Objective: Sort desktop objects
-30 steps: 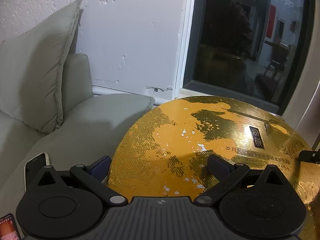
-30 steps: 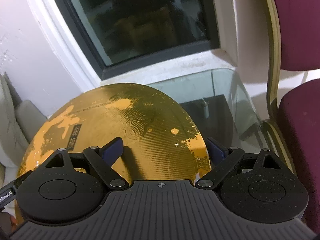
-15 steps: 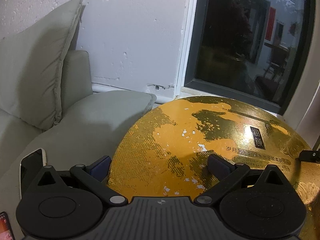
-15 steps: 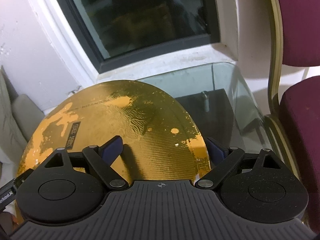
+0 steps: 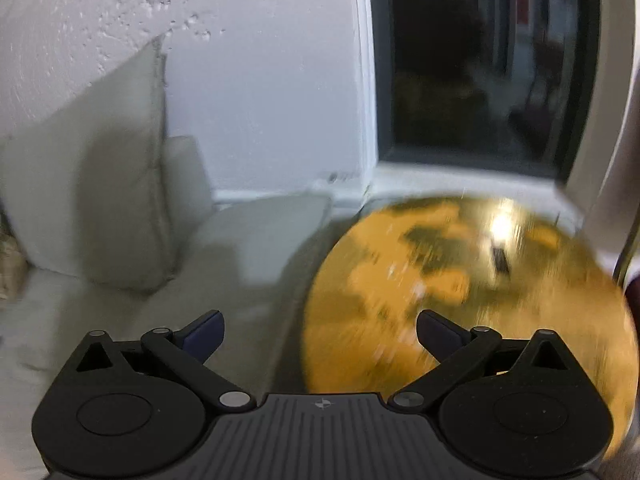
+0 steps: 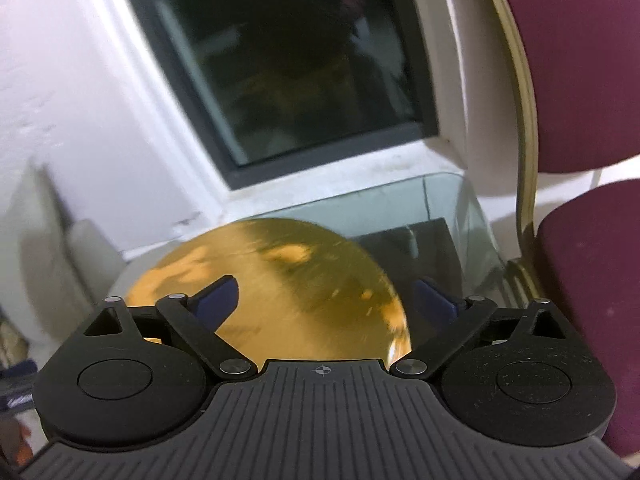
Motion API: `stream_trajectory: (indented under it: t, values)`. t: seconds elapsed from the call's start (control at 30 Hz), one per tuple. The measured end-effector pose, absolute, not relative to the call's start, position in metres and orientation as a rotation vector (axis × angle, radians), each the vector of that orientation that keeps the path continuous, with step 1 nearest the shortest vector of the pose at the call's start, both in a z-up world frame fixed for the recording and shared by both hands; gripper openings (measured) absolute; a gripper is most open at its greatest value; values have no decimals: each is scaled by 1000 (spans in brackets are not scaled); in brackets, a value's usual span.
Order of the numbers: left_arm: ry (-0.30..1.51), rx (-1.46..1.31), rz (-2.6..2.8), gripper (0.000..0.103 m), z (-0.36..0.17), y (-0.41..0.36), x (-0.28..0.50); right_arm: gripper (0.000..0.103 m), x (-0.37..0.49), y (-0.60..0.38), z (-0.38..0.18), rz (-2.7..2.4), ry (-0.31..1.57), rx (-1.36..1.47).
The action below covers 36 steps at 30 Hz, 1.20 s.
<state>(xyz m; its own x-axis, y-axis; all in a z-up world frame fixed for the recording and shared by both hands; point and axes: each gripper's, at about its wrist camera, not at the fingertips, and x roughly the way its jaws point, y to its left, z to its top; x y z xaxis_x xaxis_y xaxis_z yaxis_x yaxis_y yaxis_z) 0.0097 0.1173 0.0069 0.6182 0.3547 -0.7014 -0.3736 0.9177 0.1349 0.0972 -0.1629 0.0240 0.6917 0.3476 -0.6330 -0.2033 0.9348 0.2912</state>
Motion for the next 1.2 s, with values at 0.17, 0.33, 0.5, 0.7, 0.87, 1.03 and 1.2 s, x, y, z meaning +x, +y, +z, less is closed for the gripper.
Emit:
stream_trajectory:
  t: [0.17,0.33,0.5,0.7,0.87,1.03,1.2]
  values:
    - [946,-20,412,102,10,104,-34,100,23,-168,32,391,802,224]
    - [1066,2,386,102,-5,82,-69,100,-34,-170,22,390,852,223]
    - [1066,71,299,102,0,53,-89,100,-61,-172,23,363,835,183]
    - [1015,110,304,102,18,56,-88,100,-71,-179,30,334,802,208]
    - [999,89,330,102,21,71,-78,100,-71,-173,30,316,807,209]
    - [1018,37,369,102,13,94,-66,100,-64,-163,25,321,837,198]
    - [1041,-16,409,102,5,112,-53,100,-56,-154,18,322,869,197]
